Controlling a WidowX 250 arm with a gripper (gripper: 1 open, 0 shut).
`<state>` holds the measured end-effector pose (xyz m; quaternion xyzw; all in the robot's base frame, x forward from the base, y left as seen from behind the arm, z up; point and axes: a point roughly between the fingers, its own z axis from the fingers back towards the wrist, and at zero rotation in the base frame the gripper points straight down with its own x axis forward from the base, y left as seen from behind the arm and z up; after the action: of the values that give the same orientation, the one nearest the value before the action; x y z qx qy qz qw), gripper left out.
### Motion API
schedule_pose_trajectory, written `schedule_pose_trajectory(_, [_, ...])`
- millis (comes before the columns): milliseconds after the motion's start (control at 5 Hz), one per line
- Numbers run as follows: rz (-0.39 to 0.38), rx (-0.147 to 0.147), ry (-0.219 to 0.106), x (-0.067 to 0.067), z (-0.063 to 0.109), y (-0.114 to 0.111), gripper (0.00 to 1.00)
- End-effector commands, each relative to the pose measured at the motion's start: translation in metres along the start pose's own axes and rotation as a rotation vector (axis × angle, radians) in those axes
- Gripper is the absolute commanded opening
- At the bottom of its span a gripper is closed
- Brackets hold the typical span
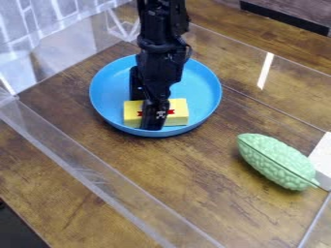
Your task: Remove the yellow block from inside the blue tray and put it on the table
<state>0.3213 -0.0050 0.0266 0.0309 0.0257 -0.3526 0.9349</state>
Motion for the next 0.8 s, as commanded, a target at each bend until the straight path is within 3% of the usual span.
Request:
schedule_pose_trajectory(0, [0.064,0.041,-0.050,0.002,0.012,0.012,0.00])
schedule_pose_trajectory(600, [-0.040,0.067,-0.062,0.011,0.032,0.005,0.00])
